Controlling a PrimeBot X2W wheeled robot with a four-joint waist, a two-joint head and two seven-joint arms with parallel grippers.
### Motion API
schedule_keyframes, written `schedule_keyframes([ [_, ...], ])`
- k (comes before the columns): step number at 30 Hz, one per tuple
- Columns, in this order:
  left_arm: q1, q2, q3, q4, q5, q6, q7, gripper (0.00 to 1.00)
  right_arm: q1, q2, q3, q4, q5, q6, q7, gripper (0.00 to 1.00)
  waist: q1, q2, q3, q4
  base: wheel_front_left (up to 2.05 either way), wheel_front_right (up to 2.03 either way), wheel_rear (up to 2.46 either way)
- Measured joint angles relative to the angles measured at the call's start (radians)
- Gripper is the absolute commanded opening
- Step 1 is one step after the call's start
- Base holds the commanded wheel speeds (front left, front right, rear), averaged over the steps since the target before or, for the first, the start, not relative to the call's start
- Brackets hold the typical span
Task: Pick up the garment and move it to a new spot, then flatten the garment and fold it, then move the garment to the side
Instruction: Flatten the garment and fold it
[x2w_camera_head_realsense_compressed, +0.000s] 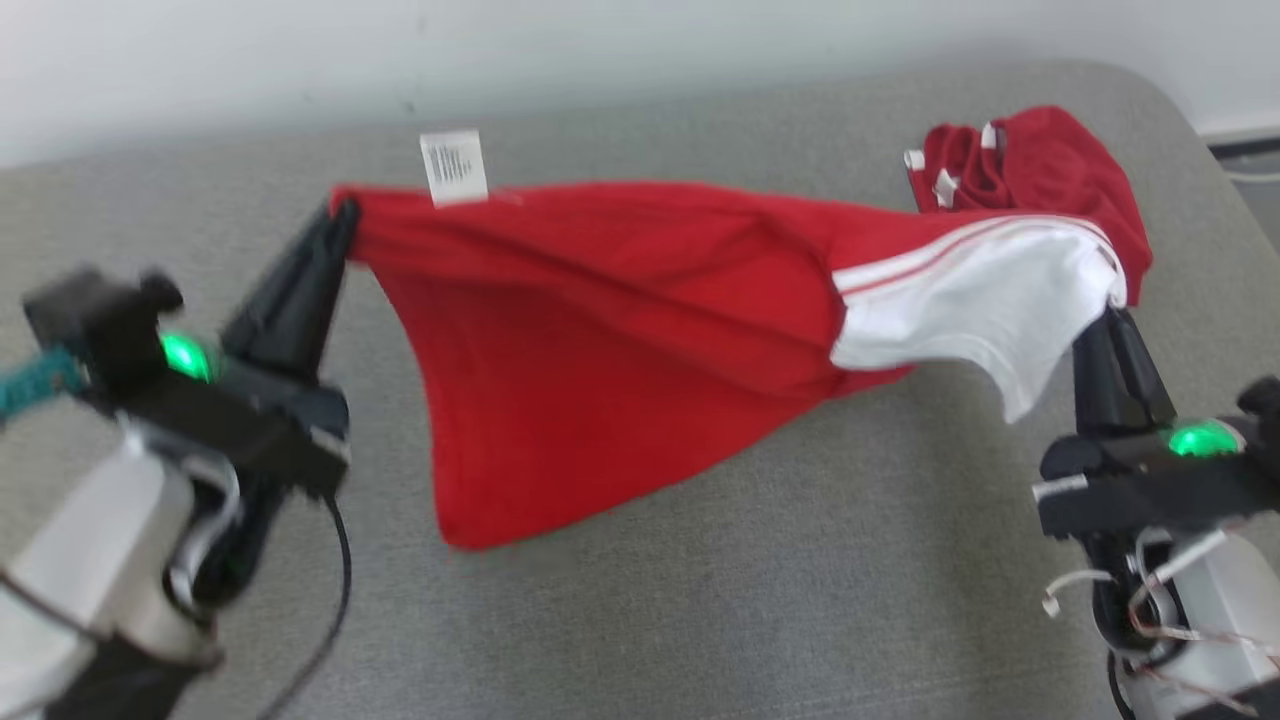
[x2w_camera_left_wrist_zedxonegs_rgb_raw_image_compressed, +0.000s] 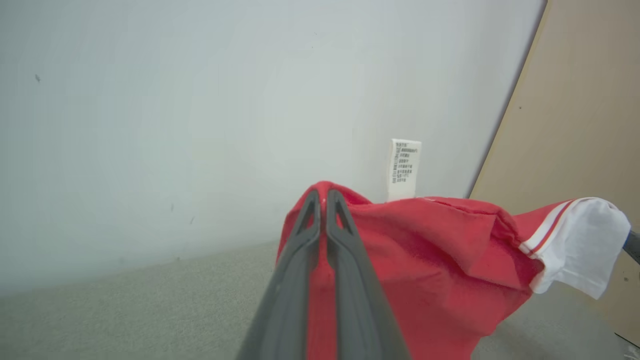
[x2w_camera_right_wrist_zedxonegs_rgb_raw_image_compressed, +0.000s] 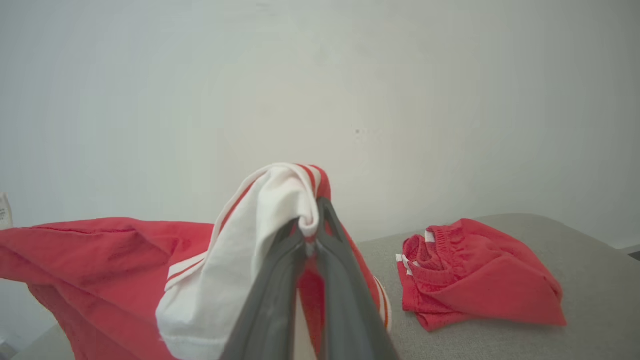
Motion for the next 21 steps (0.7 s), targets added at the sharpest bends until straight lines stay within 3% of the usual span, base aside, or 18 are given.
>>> schedule_keyframes([
  [8,0.395,0.080,-0.058,-0.216,-0.081,0.002,0.012,0.00,0.265,-0.114,0.064,-0.119,0.088,0.008,0.026,0.00,0.0000,0.0000,-0.044,0.047,0.00,0.00,0.00],
  [12,0.516,0.135,-0.094,-0.278,-0.131,0.002,0.062,0.00,0.372,-0.195,0.102,-0.163,0.163,0.008,0.067,0.00,-0.0002,0.0000,-0.032,0.056,0.00,0.00,0.00],
  [17,0.527,0.194,-0.099,-0.278,-0.167,0.007,0.132,0.00,0.363,-0.222,0.161,-0.164,0.216,0.008,0.142,0.00,0.0000,0.0000,0.004,0.055,0.00,0.00,0.00],
  [21,0.449,0.207,-0.081,-0.259,-0.191,0.004,0.189,0.00,0.275,-0.220,0.203,-0.152,0.246,0.008,0.194,0.00,0.0000,0.0001,0.032,0.051,0.00,0.00,0.00],
])
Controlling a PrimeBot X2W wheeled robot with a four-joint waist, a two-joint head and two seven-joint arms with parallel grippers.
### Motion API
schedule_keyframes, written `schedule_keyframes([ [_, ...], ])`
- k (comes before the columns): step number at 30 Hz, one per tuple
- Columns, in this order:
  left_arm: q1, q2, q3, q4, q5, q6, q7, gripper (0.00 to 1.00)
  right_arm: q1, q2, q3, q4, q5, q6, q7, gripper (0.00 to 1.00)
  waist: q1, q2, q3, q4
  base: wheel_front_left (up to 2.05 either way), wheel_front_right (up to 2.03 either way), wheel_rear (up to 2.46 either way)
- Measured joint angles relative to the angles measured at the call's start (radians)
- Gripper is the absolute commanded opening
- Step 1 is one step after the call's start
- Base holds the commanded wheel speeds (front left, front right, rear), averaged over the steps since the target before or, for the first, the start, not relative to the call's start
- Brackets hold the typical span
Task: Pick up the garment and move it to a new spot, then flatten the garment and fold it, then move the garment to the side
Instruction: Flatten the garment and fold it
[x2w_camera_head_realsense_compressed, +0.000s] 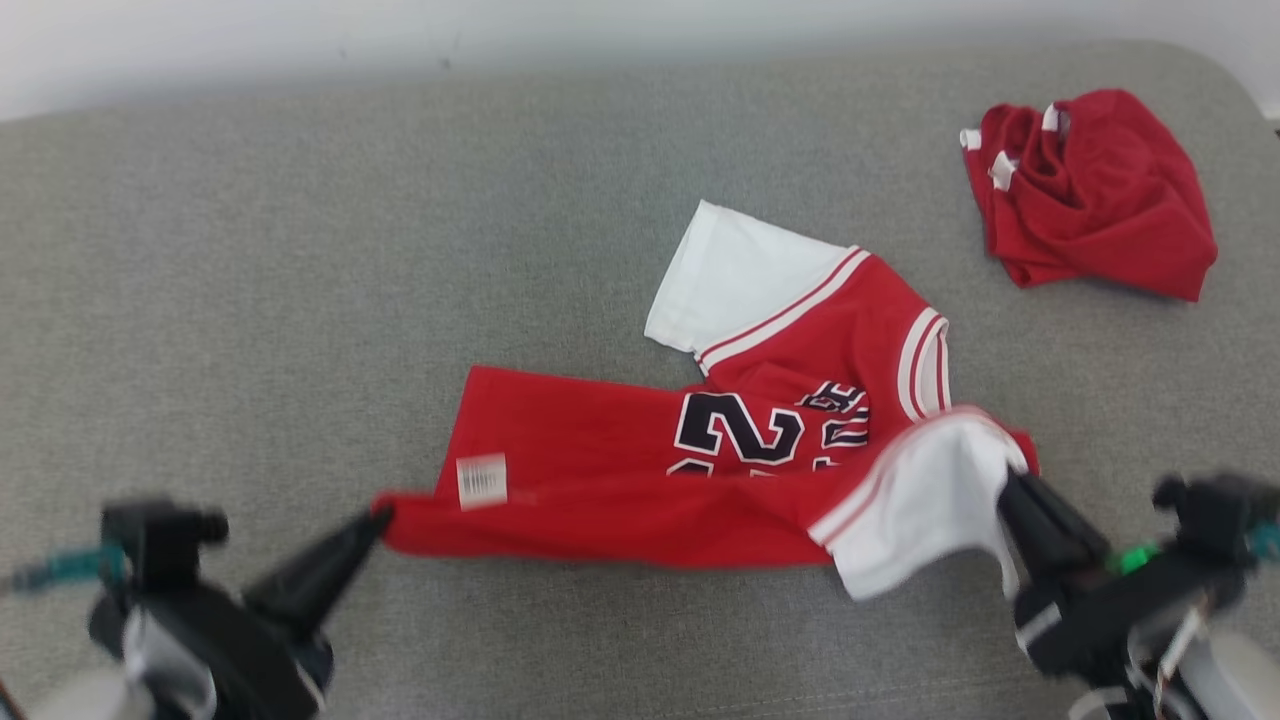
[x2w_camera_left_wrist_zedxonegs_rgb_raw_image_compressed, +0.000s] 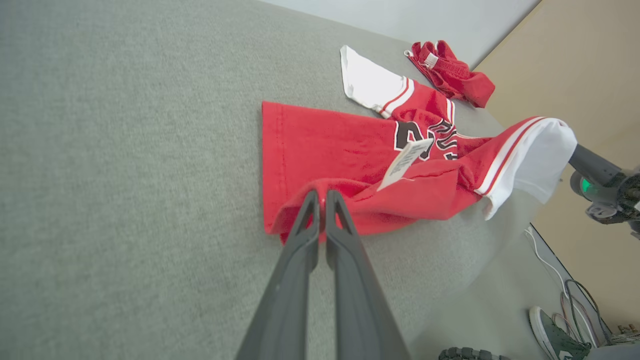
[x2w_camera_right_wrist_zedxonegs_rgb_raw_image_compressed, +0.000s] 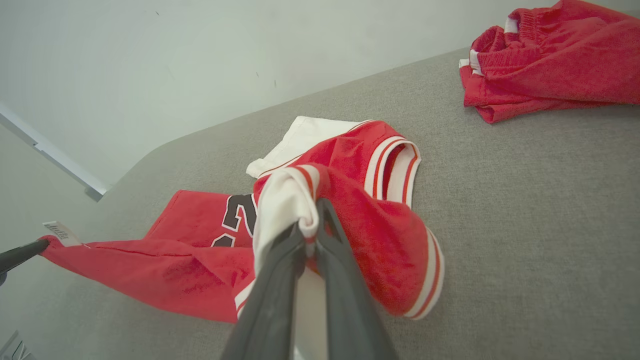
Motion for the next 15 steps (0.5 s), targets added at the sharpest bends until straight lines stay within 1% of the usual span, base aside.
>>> schedule_keyframes([
  [2,-0.096,0.002,0.007,0.022,-0.018,-0.002,0.057,0.00,-0.104,0.007,0.032,0.037,0.028,0.000,0.048,0.00,0.0001,0.0001,0.022,-0.004,0.00,0.00,0.00],
  [3,-0.216,0.002,0.022,0.061,-0.037,-0.002,0.121,0.00,-0.233,0.018,0.060,0.075,0.052,0.000,0.109,0.00,0.0002,0.0002,0.046,-0.008,0.00,0.00,0.00],
  [4,-0.216,0.002,0.022,0.061,-0.037,-0.002,0.121,0.00,-0.233,0.018,0.060,0.075,0.052,0.000,0.109,0.00,0.0002,0.0002,0.046,-0.008,0.00,0.00,0.00],
  [5,-0.286,0.001,0.032,0.085,-0.044,-0.002,0.156,0.00,-0.308,0.027,0.072,0.098,0.061,0.000,0.141,0.00,0.0002,0.0002,0.058,-0.010,0.00,0.00,0.00],
  [7,-0.438,-0.001,0.066,0.148,-0.054,-0.002,0.214,0.00,-0.469,0.053,0.084,0.143,0.077,0.000,0.200,0.00,0.0003,0.0002,0.084,-0.015,0.00,0.00,0.00],
  [9,-0.609,-0.010,0.124,0.212,-0.059,-0.002,0.242,0.00,-0.647,0.098,0.068,0.185,0.106,0.000,0.233,0.00,0.0004,0.0003,0.111,-0.020,0.00,0.00,0.00],
  [10,-0.692,-0.021,0.158,0.248,-0.066,-0.002,0.242,0.00,-0.732,0.124,0.052,0.207,0.112,0.000,0.243,0.00,0.0004,0.0002,0.124,-0.023,0.00,0.00,0.00],
  [12,-0.854,-0.070,0.220,0.332,-0.069,-0.002,0.228,0.00,-0.878,0.187,-0.006,0.257,0.119,0.000,0.242,0.00,0.0005,0.0002,0.149,-0.029,0.00,0.00,0.00],
  [15,-1.037,-0.147,0.256,0.430,-0.044,-0.003,0.169,0.00,-1.057,0.240,-0.071,0.365,0.128,0.000,0.186,0.00,0.0006,0.0003,0.176,-0.036,0.00,0.00,0.00],
])
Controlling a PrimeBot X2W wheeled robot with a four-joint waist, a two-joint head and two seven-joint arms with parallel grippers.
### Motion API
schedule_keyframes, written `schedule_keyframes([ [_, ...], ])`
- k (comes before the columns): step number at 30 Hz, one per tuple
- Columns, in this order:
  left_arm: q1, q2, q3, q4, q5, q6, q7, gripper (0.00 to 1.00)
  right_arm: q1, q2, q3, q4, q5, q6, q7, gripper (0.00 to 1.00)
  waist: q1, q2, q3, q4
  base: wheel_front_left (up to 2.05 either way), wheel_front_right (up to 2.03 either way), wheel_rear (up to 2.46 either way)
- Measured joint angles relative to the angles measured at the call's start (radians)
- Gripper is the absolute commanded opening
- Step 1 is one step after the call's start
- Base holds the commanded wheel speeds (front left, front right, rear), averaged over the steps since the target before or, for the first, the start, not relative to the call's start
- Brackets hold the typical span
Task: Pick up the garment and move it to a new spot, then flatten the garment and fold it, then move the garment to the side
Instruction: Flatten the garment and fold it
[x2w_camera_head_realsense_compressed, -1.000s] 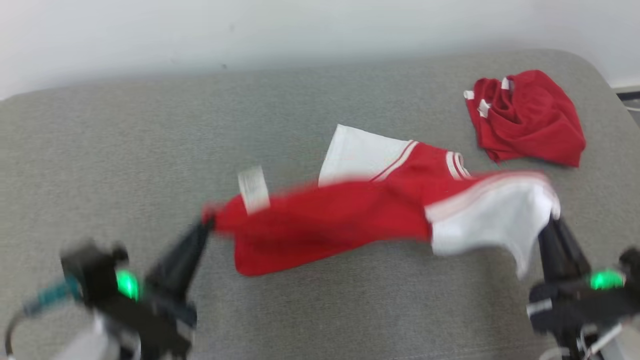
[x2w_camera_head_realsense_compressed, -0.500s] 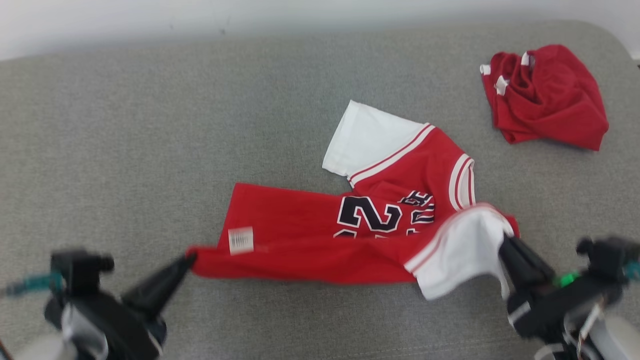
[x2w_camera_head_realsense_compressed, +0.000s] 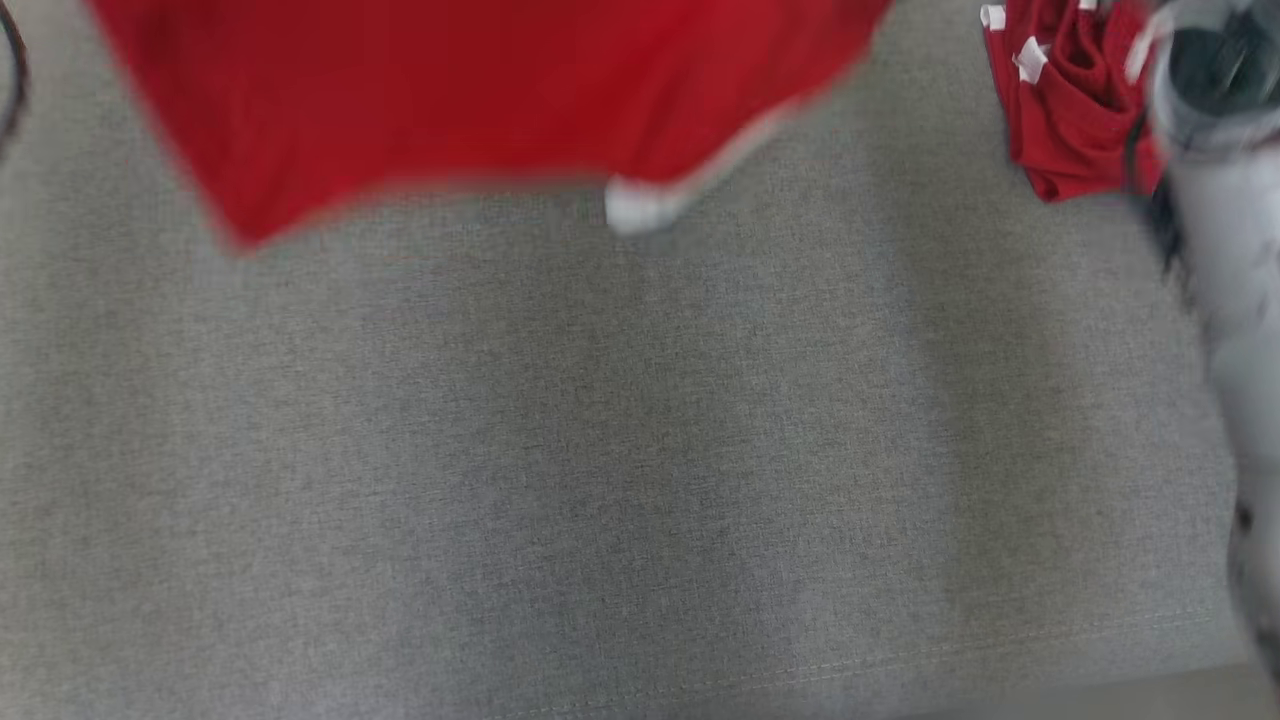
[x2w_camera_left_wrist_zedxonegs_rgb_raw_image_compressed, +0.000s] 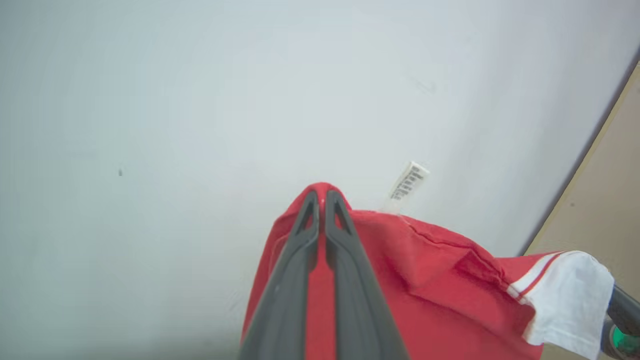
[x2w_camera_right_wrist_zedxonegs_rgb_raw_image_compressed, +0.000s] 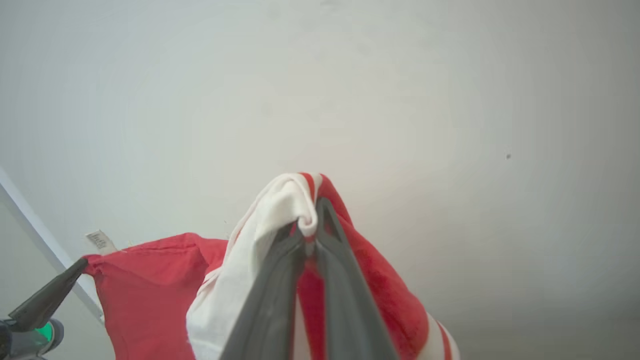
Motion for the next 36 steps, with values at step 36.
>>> schedule_keyframes([
  [36,1.005,-0.032,-0.223,-0.079,-0.055,-0.002,-0.333,0.00,0.855,-0.346,0.316,-0.142,0.203,0.000,-0.308,0.00,-0.0008,-0.0004,-0.235,0.046,0.00,0.00,0.00],
])
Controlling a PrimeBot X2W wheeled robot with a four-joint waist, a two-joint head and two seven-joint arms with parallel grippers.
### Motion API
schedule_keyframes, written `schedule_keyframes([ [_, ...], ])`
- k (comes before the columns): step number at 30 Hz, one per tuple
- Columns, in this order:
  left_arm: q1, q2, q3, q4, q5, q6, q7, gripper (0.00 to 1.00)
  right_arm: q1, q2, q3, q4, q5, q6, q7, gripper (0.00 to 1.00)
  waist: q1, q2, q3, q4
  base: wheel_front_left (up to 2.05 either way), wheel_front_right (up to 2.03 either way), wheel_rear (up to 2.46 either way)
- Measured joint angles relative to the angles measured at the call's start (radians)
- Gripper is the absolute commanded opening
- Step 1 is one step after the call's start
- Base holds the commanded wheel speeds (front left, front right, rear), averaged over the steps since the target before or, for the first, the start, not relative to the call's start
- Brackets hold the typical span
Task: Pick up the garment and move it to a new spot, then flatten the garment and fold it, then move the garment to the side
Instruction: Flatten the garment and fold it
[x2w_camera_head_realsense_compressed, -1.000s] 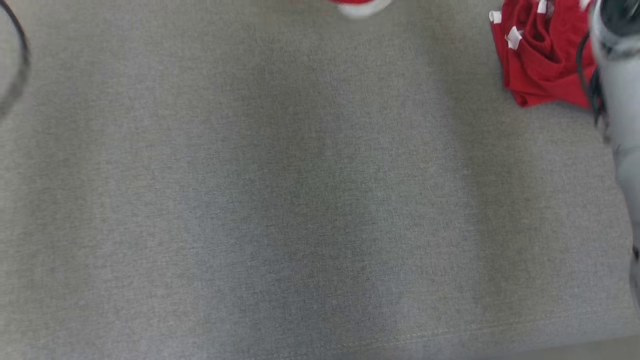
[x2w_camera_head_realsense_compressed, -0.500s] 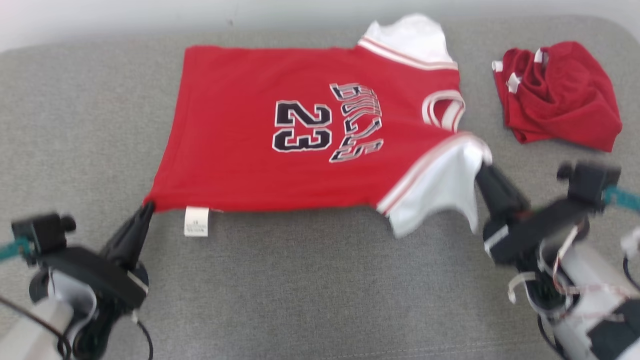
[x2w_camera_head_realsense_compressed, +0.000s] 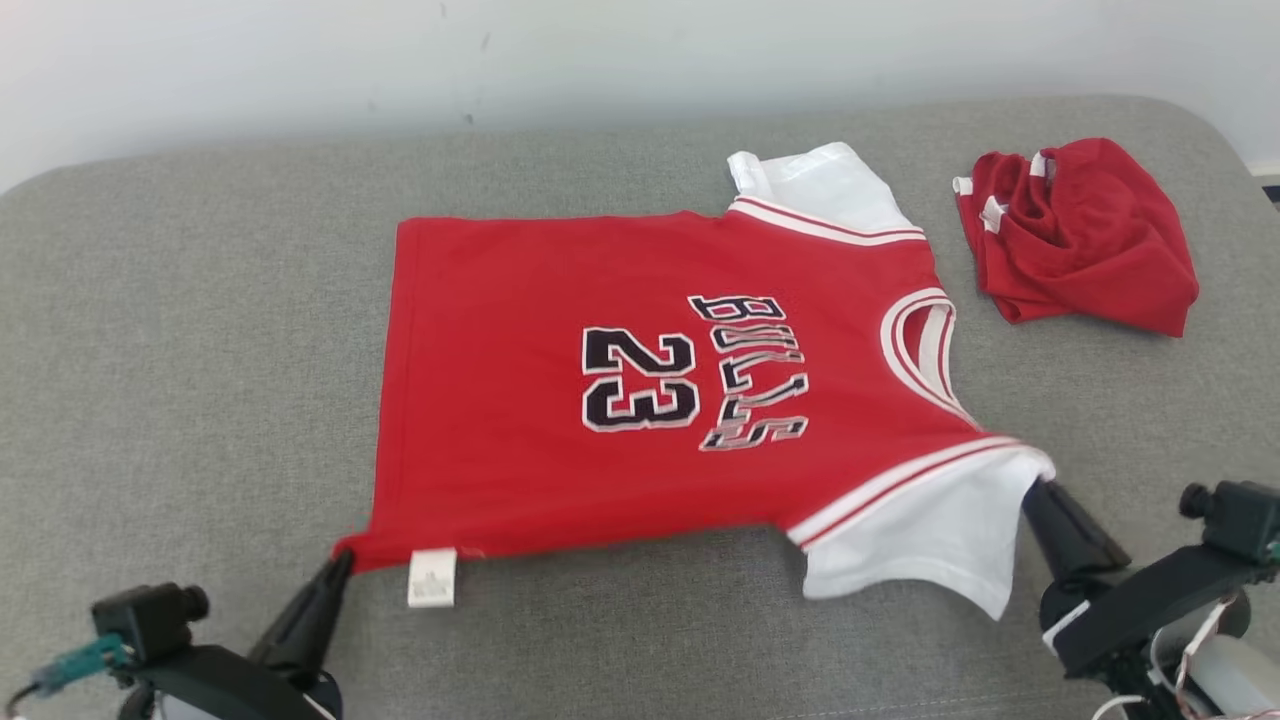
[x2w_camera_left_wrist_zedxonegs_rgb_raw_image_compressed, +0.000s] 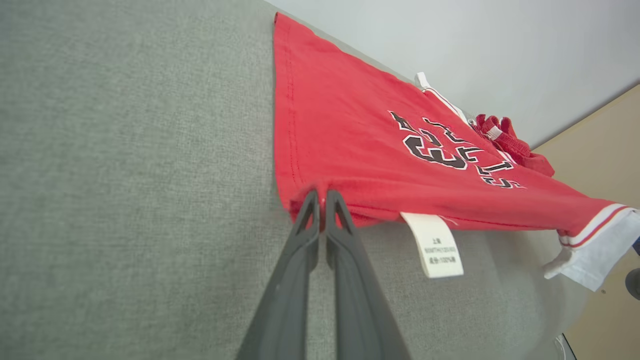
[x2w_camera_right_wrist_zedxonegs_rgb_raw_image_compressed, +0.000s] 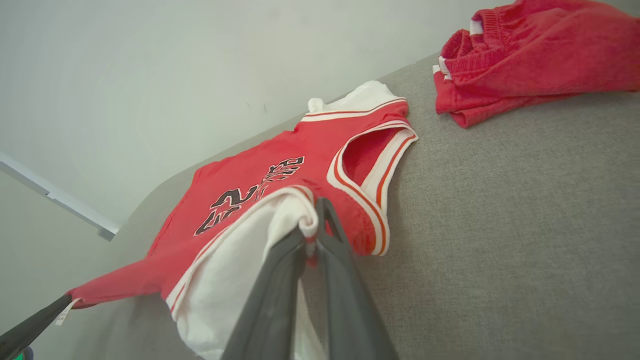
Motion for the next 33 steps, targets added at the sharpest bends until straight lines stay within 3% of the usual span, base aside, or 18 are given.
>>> schedule_keyframes([
  [8,0.011,-0.026,-0.034,0.013,0.045,0.003,-0.009,0.00,0.005,0.000,0.064,0.050,-0.001,0.000,0.045,0.00,0.0002,0.0000,0.006,-0.003,0.00,0.00,0.00],
  [11,0.015,-0.039,-0.050,0.028,0.072,0.011,-0.012,0.00,0.007,0.002,0.086,0.091,-0.012,0.000,0.062,0.12,0.0002,0.0000,0.010,-0.003,0.00,0.00,0.00],
  [13,0.015,-0.044,-0.058,0.037,0.081,0.012,-0.017,0.00,0.008,0.005,0.089,0.110,-0.012,0.000,0.069,0.26,0.0003,0.0000,0.011,-0.002,0.00,0.00,0.00],
  [14,0.015,-0.045,-0.061,0.040,0.085,0.015,-0.017,0.00,0.008,0.009,0.091,0.119,-0.012,0.000,0.070,0.38,0.0003,0.0001,0.012,-0.002,0.00,0.00,0.00],
  [15,0.016,-0.046,-0.063,0.044,0.092,0.019,-0.017,0.00,0.009,0.014,0.095,0.126,-0.012,0.000,0.073,0.38,0.0002,0.0000,0.012,-0.002,0.00,0.00,0.00],
  [16,0.016,-0.046,-0.066,0.049,0.104,0.021,-0.017,0.00,0.011,0.020,0.098,0.131,-0.012,0.000,0.078,0.48,0.0003,0.0000,0.012,-0.002,0.00,0.00,0.00],
  [17,0.016,-0.047,-0.067,0.058,0.116,0.024,-0.018,0.00,0.014,0.025,0.101,0.138,-0.013,0.000,0.079,0.69,0.0002,0.0001,0.012,-0.002,0.00,0.00,0.00],
  [18,0.016,-0.047,-0.069,0.065,0.124,0.030,-0.018,0.00,0.017,0.029,0.104,0.146,-0.013,0.000,0.080,1.00,0.0002,0.0001,0.011,-0.003,0.00,0.00,0.00],
  [21,0.019,-0.049,-0.070,0.073,0.137,0.037,-0.025,0.02,0.025,0.034,0.108,0.166,-0.015,0.000,0.087,1.00,0.0003,0.0001,0.009,-0.003,0.00,0.00,0.00],
  [22,0.019,-0.051,-0.070,0.074,0.138,0.037,-0.025,0.20,0.025,0.035,0.106,0.171,-0.015,0.000,0.086,1.00,0.0003,0.0001,0.008,-0.003,0.00,0.00,0.00],
  [25,0.019,-0.057,-0.070,0.082,0.146,0.039,-0.025,0.94,0.025,0.042,0.101,0.184,-0.015,0.000,0.085,1.00,0.0003,0.0001,0.005,-0.003,0.00,0.00,0.00],
  [26,0.019,-0.059,-0.069,0.086,0.149,0.042,-0.026,1.00,0.025,0.043,0.100,0.186,-0.014,0.000,0.084,1.00,0.0003,0.0001,0.004,-0.003,0.00,0.00,0.00],
  [33,0.019,-0.071,-0.061,0.097,0.160,0.046,-0.029,1.00,0.044,0.055,0.116,0.191,-0.003,0.000,0.077,1.00,0.0002,0.0002,-0.002,-0.003,0.00,0.00,0.00],
])
